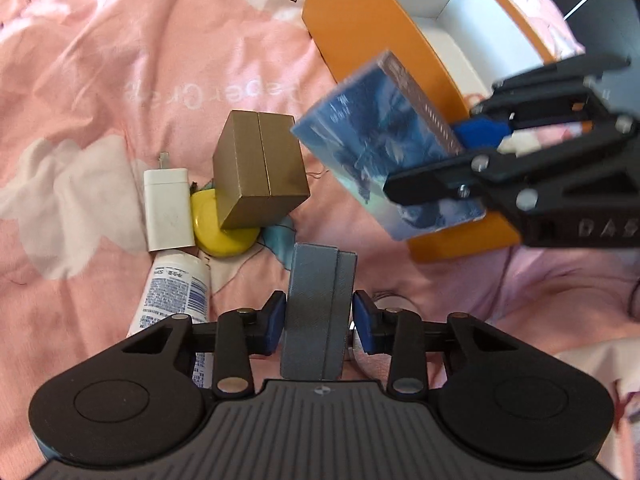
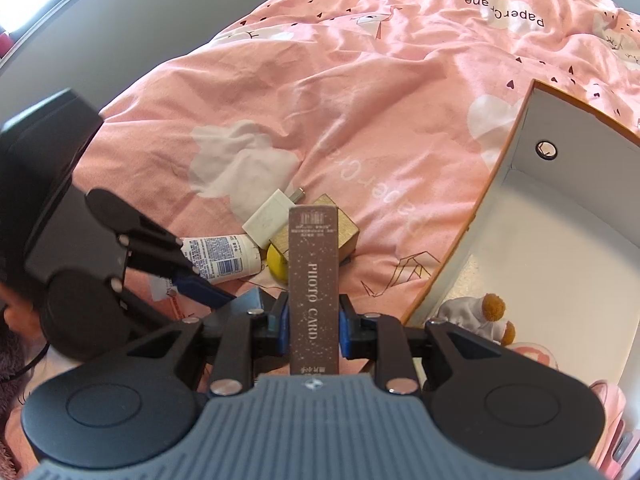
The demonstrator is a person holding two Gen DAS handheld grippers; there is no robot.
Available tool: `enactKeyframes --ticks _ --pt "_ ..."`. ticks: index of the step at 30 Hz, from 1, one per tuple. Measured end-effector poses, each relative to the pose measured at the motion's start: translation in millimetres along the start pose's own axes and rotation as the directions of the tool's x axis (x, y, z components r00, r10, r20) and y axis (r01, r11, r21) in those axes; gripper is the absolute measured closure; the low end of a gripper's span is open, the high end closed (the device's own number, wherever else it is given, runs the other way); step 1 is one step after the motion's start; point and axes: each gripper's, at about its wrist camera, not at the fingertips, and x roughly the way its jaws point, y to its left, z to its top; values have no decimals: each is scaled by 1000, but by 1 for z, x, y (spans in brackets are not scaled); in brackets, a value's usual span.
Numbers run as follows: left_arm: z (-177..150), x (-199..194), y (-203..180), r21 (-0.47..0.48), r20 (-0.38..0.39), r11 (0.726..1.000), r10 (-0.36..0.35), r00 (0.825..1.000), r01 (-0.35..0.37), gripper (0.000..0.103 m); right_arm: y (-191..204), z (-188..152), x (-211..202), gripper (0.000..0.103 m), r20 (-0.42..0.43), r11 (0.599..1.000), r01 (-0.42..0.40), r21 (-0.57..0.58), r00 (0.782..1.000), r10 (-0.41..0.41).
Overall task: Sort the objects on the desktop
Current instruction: 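Lift the photo card box and black case and carry both over the shoebox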
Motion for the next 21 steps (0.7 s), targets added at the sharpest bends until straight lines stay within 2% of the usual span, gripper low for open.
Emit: enactKeyframes --ticks 1,9,14,17,21 --pt "0 2 -3 -5 6 1000 24 1000 -23 62 0 -1 -1 79 1 1000 0 3 1000 0" --pt "3 -9 -5 -60 59 995 77 995 -74 64 5 -11 -11 79 10 999 -38 12 999 38" --pt "-8 -34 -14 -108 95 989 116 989 -105 64 17 -22 -23 79 14 998 -69 -8 998 69" --pt "-16 -52 -26 -136 136 981 157 978 -139 64 25 -31 -32 79 19 996 -82 -21 996 82" --pt "-26 -73 -41 -169 180 975 171 969 -141 64 33 -45 -50 79 36 996 -80 -28 996 81"
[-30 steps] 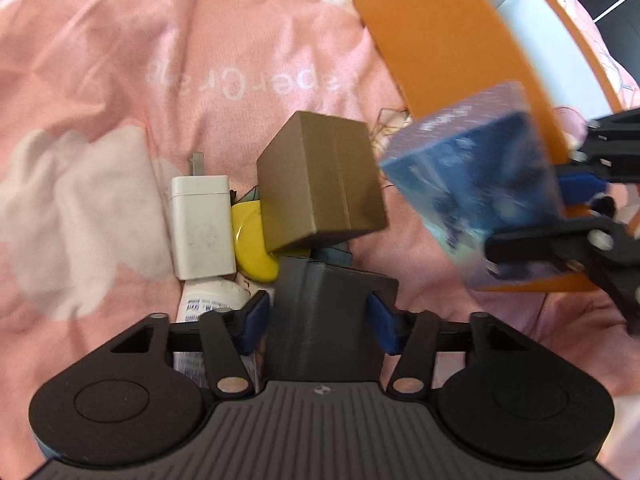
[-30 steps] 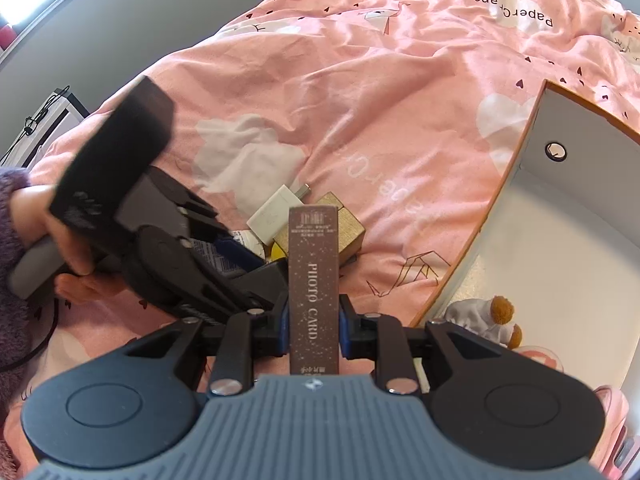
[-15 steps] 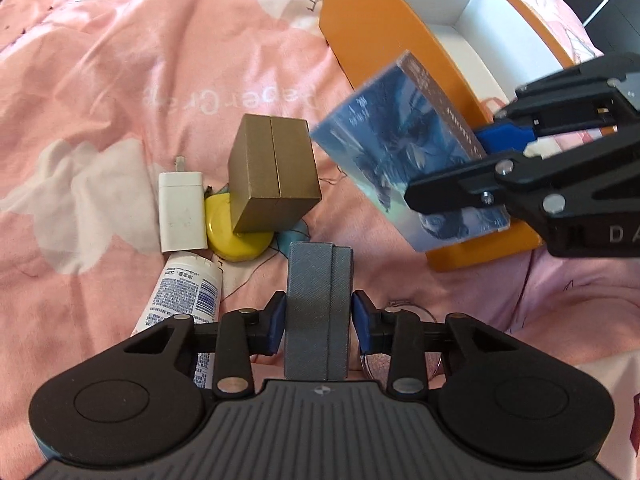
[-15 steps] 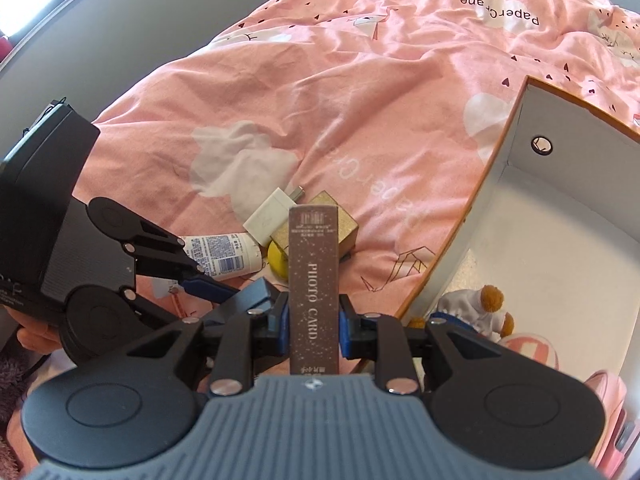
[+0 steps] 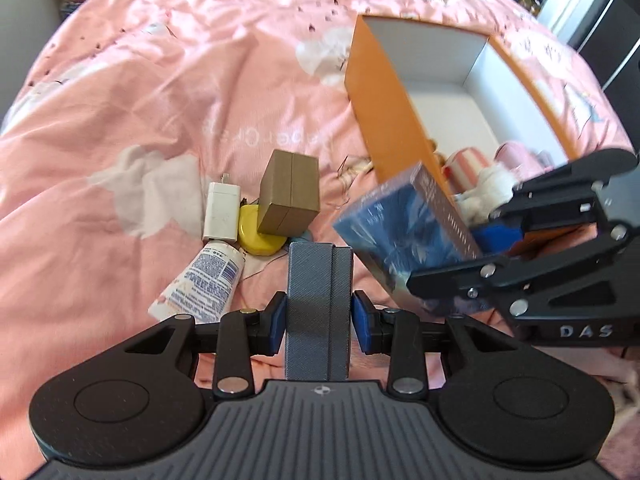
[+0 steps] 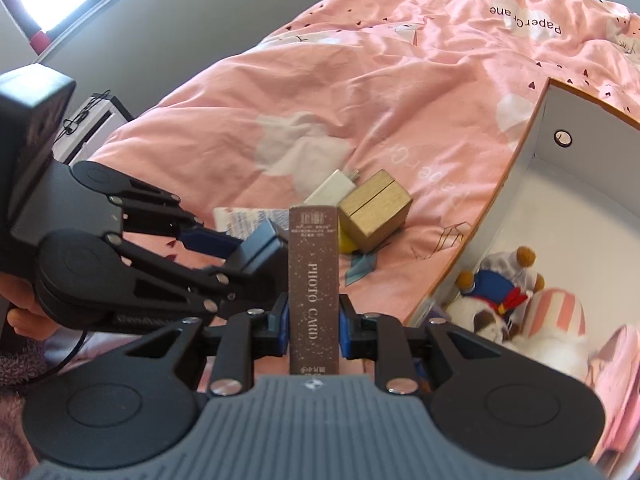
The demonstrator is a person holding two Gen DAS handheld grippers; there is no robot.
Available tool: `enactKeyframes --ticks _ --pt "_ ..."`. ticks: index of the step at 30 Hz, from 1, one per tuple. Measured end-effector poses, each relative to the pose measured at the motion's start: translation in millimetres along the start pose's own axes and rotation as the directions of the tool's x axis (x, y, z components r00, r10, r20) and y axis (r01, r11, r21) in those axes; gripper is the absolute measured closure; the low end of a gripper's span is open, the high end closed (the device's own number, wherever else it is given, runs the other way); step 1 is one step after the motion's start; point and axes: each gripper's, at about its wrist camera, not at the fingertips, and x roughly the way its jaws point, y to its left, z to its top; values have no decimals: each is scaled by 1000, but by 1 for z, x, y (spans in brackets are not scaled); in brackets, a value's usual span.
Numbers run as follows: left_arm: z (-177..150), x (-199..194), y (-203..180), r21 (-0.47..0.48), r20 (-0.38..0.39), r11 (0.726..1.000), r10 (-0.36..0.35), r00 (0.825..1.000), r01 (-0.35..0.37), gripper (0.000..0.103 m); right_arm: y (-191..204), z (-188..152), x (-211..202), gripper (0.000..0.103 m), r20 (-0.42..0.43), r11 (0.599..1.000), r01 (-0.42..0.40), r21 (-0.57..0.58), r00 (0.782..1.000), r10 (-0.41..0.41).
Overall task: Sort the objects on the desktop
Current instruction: 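Lift the photo card box and black case and carry both over the shoebox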
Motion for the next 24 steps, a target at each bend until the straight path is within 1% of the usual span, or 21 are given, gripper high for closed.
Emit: enactKeyframes --ticks 5,12,17,21,24 --pt "-9 -30 -17 -6 61 1000 -7 998 8 64 5 -21 -27 79 26 999 23 22 999 -24" --pt "-13 -58 -50 26 135 999 -49 990 46 64 -3 -54 -61 79 59 989 85 119 994 -92" --pt "-8 -63 -72 59 169 994 -96 981 87 64 -14 -77 -79 79 68 972 130 194 987 -145" --pt "-2 -60 -88 76 179 991 -125 976 113 64 -20 -89 -91 79 81 958 166 234 979 -189" --pt "3 -58 -99 91 181 985 -163 970 148 64 -25 -95 -99 79 91 948 183 259 973 -213"
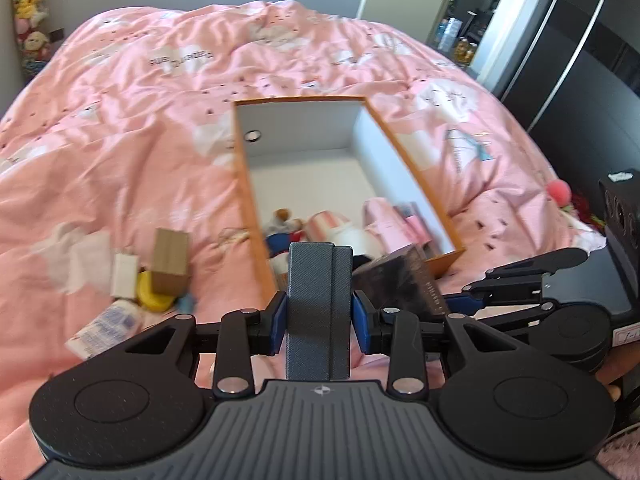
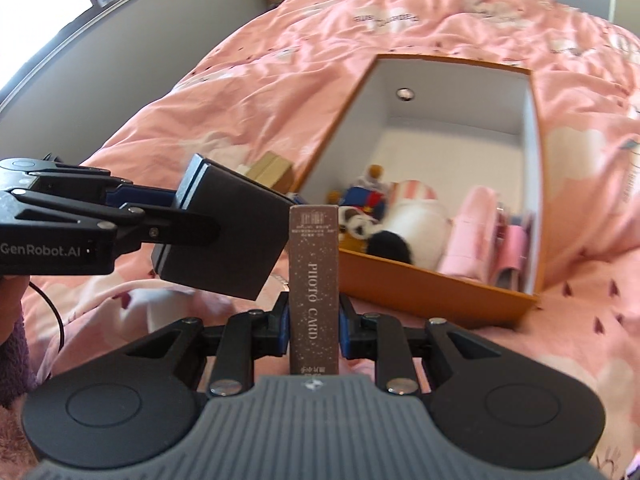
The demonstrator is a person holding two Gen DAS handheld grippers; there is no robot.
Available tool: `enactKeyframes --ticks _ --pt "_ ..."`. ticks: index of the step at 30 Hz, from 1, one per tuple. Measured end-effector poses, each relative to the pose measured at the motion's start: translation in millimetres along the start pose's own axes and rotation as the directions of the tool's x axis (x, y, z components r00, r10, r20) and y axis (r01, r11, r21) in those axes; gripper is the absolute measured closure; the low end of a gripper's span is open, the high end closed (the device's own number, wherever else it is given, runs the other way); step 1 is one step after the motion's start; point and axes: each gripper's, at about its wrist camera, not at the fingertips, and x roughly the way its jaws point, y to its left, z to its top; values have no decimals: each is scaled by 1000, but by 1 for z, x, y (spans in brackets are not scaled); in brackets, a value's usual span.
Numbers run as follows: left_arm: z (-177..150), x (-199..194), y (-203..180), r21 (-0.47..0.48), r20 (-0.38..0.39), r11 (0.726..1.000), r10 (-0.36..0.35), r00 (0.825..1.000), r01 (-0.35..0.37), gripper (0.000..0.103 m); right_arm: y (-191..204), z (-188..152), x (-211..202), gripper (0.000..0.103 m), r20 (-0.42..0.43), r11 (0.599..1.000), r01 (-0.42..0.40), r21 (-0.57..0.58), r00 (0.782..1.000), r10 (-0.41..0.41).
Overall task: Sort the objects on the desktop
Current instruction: 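Lift the photo card box and black case and carry both over the shoebox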
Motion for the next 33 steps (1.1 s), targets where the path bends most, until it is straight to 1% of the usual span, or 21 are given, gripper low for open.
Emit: enactKeyframes --ticks 2,9,19,24,26,28,33 --pt "3 5 -7 8 -3 1000 -15 1000 15 64 -6 -2 -5 79 11 1000 7 12 1000 -7" --pt "18 22 -20 37 -19 999 -26 999 26 64 -22 2 -16 79 50 999 28 40 998 -30" --pt "57 34 -16 42 13 998 -37 999 36 64 -37 38 -18 79 135 997 62 38 989 -66" --pt "77 45 -9 31 18 999 -34 999 33 64 -49 58 -2 79 159 993 72 91 984 -85" --pt "85 54 -4 19 12 1000 -21 1000 21 64 -54 67 8 79 169 989 85 121 980 -105" --pt "92 65 1 7 3 1000 0 1000 0 64 -60 75 21 79 180 984 80 159 978 -109" --pt "112 96 15 -8 -44 999 43 998 -44 64 -79 91 50 79 154 971 95 221 979 -131"
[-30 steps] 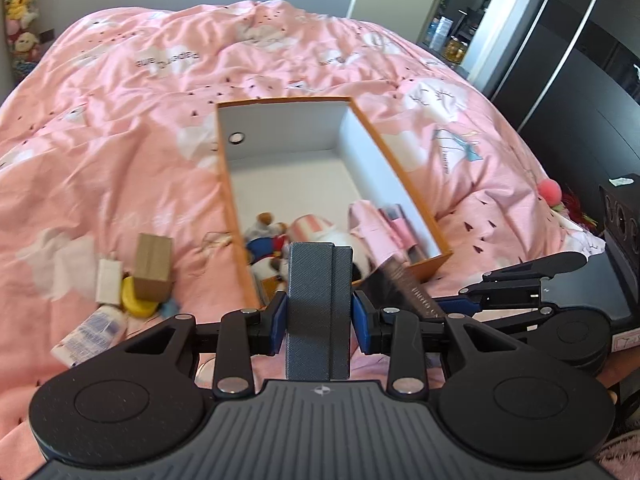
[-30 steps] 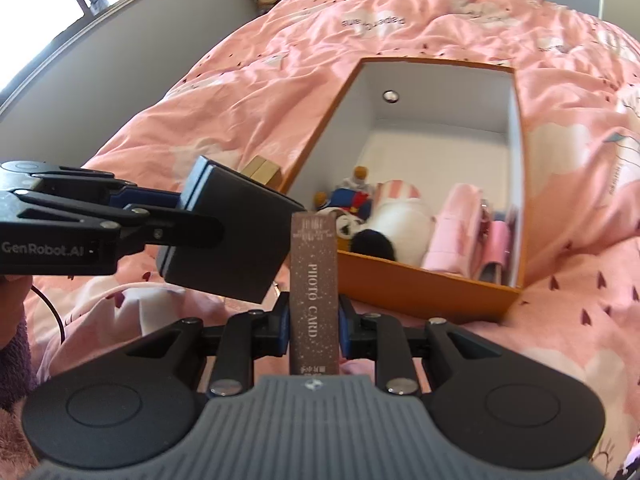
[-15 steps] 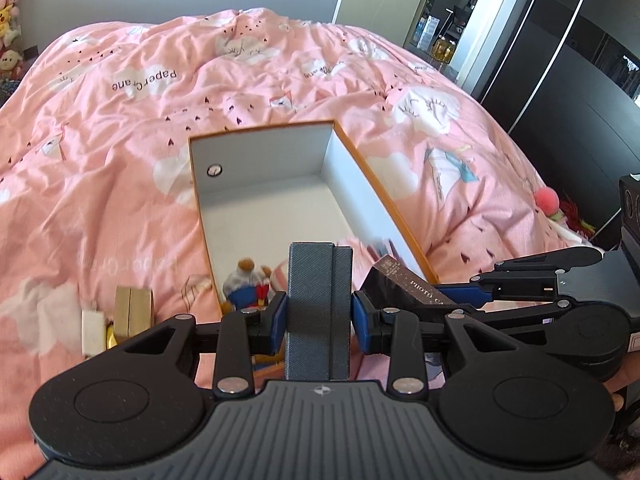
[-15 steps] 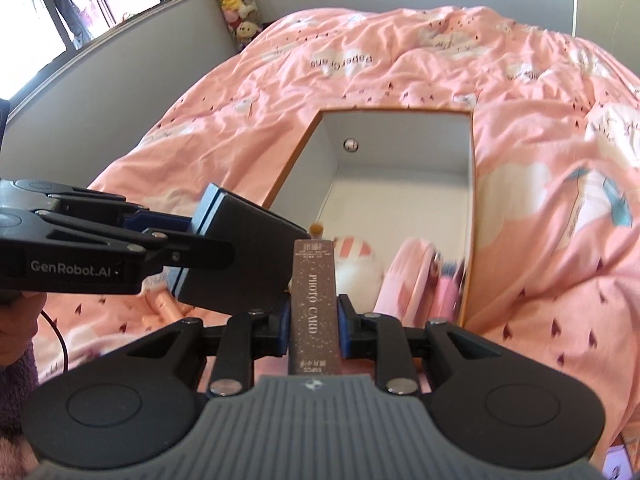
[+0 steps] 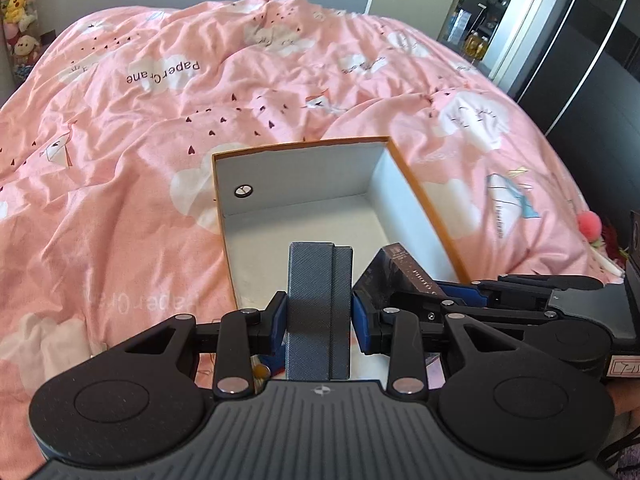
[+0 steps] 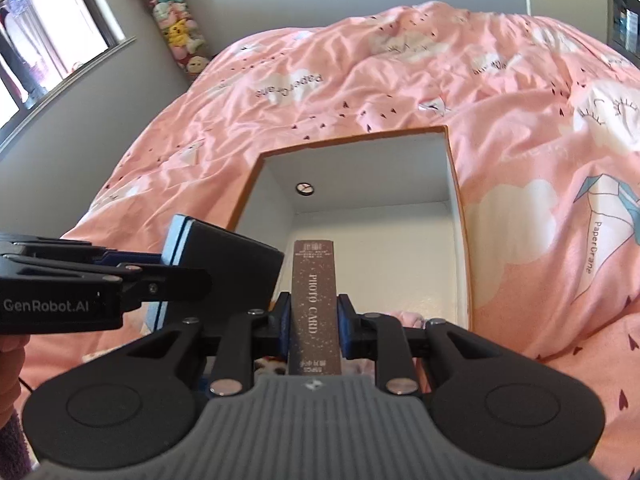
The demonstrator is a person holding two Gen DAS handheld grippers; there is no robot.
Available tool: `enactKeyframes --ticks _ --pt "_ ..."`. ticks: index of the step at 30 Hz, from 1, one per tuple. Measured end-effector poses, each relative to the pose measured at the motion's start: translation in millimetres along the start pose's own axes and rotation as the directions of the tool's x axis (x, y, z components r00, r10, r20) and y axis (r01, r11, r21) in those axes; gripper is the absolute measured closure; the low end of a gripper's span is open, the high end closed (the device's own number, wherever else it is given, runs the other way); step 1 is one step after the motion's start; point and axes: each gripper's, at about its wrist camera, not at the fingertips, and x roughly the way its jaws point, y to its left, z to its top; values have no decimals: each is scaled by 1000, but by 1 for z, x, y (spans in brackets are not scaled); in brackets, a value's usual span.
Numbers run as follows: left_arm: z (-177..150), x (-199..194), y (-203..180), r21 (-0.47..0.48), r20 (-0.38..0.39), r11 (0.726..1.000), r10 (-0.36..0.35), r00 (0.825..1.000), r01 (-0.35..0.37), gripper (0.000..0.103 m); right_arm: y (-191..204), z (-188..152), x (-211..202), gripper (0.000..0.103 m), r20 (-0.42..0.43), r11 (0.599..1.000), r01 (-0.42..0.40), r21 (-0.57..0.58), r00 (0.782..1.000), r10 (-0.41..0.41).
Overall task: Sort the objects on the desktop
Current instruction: 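Lift the photo card box and black case and carry both over the shoebox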
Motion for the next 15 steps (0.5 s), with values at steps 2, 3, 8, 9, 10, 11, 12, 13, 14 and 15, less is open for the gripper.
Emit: enactKeyframes --ticks 2,3,8,9,10,11,12,13,14,15 --pt "7 13 5 -12 -23 1000 10 1000 -10 64 -6 7 12 79 -12 1000 -5 17 1000 5" --pt "11 20 7 -18 -35 1000 13 999 -13 64 -8 11 18 79 -19 1000 -12 28 1000 12" --pt "24 52 14 -36 -108 999 28 994 -32 64 -17 28 49 79 -46 997 -27 77 998 30" --pt "26 57 15 -41 -120 999 28 992 -34 64 -19 30 56 79 -57 996 -28 88 998 33" --pt "29 63 17 -43 -134 998 31 991 -37 64 -22 32 63 79 -71 994 -33 101 997 41" --pt "31 67 18 -45 -144 998 35 989 -42 64 -24 33 70 79 -83 993 -39 114 995 49" --pt "33 70 20 -46 -151 998 43 988 -50 64 -26 34 77 79 -95 991 -42 127 994 55" --pt "35 74 20 -40 -159 997 55 986 -62 65 -27 35 83 79 -105 990 -44 137 993 59" --pt "37 78 21 -36 -168 997 68 984 -75 65 -28 36 89 79 -113 988 -48 146 991 65" --pt "38 82 22 -38 -175 996 77 982 -85 65 -30 37 94 79 -118 986 -50 159 991 69"
